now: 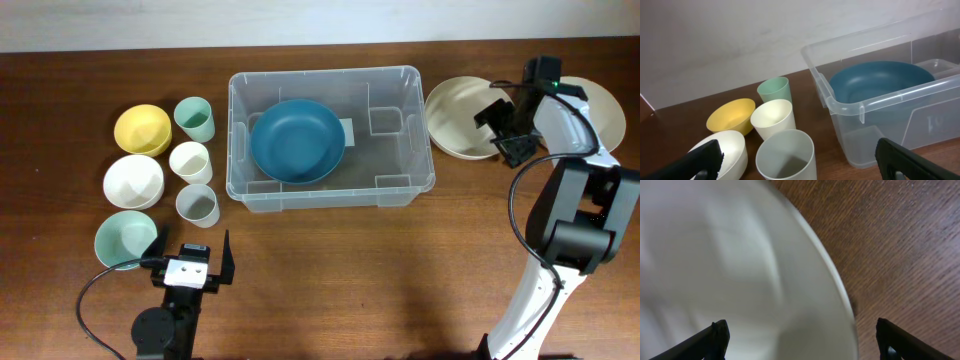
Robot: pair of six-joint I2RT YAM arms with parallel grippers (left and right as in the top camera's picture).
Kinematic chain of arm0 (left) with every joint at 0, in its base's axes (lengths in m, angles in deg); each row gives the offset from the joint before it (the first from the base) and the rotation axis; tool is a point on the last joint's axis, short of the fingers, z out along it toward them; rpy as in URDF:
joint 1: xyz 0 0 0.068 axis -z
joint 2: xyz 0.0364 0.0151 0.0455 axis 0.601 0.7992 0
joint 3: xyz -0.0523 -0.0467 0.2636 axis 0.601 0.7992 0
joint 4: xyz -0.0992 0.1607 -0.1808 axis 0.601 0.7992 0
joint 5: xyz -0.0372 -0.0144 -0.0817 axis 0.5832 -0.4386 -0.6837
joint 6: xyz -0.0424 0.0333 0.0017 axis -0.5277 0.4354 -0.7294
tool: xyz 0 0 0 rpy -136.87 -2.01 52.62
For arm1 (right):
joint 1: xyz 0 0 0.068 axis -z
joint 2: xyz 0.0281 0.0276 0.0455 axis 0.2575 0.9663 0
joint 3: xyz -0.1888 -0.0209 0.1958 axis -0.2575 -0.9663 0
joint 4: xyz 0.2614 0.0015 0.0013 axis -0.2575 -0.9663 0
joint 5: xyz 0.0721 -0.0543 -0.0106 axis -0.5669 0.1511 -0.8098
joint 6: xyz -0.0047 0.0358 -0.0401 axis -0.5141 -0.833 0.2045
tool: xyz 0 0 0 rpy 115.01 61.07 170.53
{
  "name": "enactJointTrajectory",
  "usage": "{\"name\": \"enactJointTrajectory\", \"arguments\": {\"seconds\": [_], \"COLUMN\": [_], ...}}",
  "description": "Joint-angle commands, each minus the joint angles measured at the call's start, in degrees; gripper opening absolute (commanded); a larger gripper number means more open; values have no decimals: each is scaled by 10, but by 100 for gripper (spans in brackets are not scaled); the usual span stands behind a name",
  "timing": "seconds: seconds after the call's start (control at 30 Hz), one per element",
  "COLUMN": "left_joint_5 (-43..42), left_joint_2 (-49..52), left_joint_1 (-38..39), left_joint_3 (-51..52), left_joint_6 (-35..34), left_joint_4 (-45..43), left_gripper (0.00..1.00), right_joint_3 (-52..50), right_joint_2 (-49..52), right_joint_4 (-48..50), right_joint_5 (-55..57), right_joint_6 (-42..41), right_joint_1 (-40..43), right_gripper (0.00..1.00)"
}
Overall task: Pack container
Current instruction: 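Lower the right gripper onto the rim of the front cream bowl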
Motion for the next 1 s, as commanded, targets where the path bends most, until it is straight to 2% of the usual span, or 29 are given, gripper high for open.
{"name": "enactJointTrajectory", "arguments": {"seconds": [0.0, 0.37, 0.5, 0.67, 0.8, 0.87, 0.97], "left_joint_5": [2, 2, 2, 2, 2, 2, 2], "left_joint_2": [0, 0, 0, 0, 0, 0, 0], "left_joint_1": [-2, -2, -2, -2, -2, -2, -2], "left_joint_3": [1, 1, 1, 1, 1, 1, 1], "left_joint_6": [3, 3, 3, 3, 3, 3, 3], "left_joint_4": [5, 5, 5, 5, 5, 5, 5], "left_gripper": [100, 100, 100, 100, 100, 100, 100], "right_joint_3": [-5, -30, -32, -32, -32, -32, -32], "right_joint_2": [6, 13, 13, 13, 13, 13, 13], "right_joint_4": [7, 49, 50, 50, 50, 50, 50], "right_joint_5": [-10, -35, -35, -35, -35, -35, -35], "right_joint_6": [-5, -5, -5, -5, -5, -5, -5], "right_joint_1": [-2, -3, -3, -3, -3, -3, -3], "right_gripper": [89, 71, 69, 61, 42, 23, 4]}}
